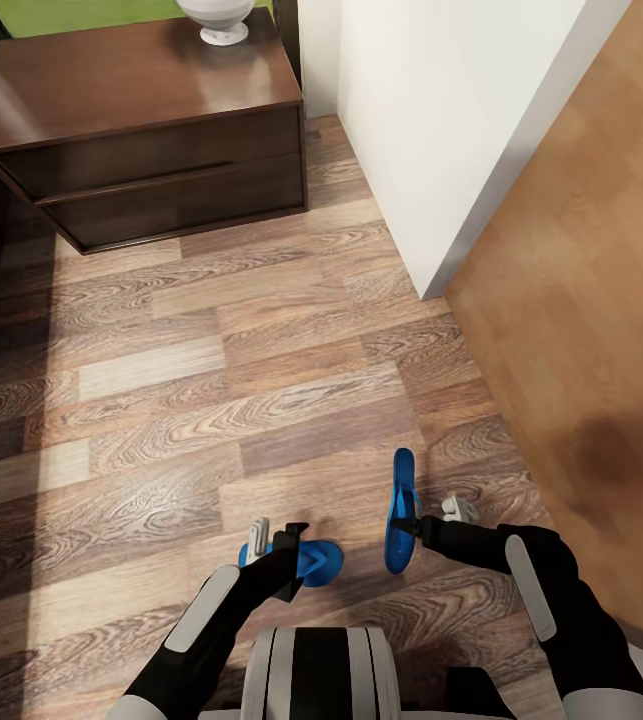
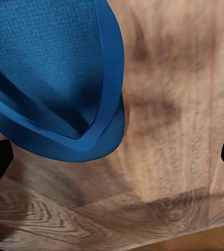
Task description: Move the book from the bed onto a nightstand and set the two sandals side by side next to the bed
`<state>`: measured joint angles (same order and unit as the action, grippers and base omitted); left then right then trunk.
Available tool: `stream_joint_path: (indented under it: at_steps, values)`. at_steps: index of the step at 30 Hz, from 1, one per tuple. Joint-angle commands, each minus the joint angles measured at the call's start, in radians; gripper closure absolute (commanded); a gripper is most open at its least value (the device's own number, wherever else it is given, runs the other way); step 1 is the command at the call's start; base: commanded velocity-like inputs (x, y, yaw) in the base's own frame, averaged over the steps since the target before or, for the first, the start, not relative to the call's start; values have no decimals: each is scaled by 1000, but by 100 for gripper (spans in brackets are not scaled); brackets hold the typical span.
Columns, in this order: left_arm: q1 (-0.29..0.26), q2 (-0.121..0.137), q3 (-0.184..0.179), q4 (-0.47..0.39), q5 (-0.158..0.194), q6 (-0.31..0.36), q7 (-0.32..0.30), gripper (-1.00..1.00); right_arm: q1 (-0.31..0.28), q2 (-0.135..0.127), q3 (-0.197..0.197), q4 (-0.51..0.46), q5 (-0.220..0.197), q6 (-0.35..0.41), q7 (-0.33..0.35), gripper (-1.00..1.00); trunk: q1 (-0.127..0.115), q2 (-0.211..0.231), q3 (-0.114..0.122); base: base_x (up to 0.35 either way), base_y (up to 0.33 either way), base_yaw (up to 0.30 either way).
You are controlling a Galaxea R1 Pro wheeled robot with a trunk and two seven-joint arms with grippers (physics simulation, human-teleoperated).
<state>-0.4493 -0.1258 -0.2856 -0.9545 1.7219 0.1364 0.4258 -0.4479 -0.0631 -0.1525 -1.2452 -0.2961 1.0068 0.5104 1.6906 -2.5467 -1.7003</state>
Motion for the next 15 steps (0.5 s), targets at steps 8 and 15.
stream_joint_path:
  at_steps: [8,15]
  values:
    - [0,0,0,-4,4,3,7,-100,0,0,-2,0,6,4,9,100,0,0,-1,0,0,0]
    - [0,0,0,-4,4,3,8,-100,0,0,-2,0,6,4,9,100,0,0,-1,0,0,0]
